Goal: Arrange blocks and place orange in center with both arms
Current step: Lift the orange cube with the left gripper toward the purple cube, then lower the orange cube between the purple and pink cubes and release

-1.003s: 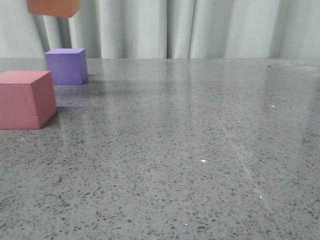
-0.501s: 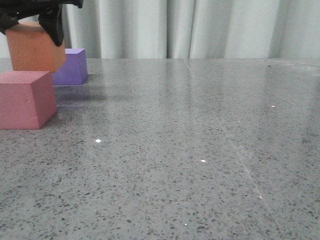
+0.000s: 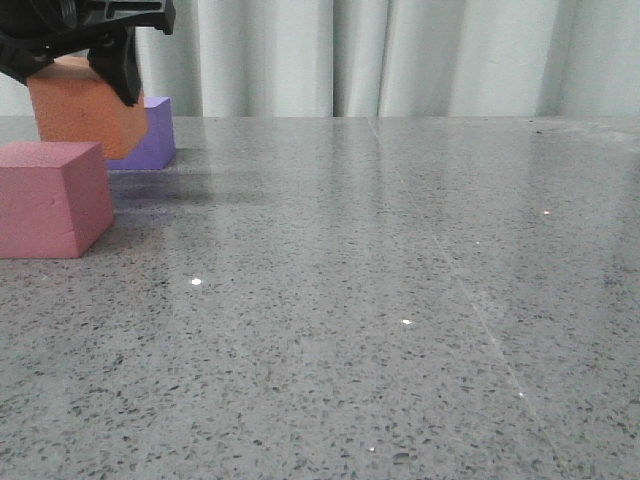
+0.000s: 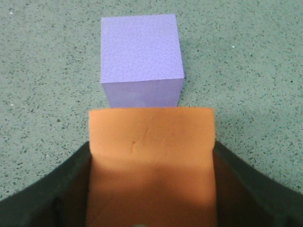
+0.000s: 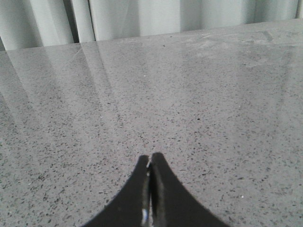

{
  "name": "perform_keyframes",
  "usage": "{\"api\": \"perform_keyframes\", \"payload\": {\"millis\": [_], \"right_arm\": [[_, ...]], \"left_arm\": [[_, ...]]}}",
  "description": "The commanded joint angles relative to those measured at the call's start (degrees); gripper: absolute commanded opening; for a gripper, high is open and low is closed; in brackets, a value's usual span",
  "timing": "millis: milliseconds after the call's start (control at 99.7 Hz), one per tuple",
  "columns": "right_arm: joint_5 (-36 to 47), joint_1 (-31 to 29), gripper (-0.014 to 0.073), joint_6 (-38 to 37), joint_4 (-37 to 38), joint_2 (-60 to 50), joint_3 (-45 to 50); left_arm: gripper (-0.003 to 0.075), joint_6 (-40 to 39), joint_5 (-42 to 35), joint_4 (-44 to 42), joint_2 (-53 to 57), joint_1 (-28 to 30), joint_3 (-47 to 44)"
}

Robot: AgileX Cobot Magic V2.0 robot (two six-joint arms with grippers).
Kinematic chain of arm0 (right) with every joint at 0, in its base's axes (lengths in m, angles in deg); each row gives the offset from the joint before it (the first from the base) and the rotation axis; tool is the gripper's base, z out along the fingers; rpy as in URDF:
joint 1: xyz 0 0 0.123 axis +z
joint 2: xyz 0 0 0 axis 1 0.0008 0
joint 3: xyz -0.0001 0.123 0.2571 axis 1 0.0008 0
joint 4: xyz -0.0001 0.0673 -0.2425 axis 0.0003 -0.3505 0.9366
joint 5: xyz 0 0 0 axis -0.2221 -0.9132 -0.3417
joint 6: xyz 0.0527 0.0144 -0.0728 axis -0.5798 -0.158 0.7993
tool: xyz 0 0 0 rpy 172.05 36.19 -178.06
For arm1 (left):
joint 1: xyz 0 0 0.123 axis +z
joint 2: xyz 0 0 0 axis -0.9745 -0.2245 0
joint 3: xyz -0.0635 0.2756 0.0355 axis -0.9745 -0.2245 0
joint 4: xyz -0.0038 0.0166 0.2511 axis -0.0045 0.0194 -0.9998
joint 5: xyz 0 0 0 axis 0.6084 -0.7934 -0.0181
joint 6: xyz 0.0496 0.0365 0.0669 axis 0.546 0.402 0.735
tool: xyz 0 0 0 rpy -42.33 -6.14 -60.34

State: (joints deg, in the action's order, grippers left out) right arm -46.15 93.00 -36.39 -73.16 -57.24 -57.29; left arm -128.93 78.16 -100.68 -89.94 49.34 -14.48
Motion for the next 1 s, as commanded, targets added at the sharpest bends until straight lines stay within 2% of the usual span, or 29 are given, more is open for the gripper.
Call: {"api": "perform_keyframes", "payload": {"millis": [0,993], "right_arm": [[4.75,-0.34,-0.0067,0.50,0.03,0.41,-0.77],[4.75,-0.34,-0.0067,0.50,0.03,0.41,-0.77]], "left_arm": [[0.0260,-0.03,-2.78,-0.60,1.09,0.22,1.43],[0.0260,-0.39,-2.36,0.27,-3.08,0.22,1.43]]}}
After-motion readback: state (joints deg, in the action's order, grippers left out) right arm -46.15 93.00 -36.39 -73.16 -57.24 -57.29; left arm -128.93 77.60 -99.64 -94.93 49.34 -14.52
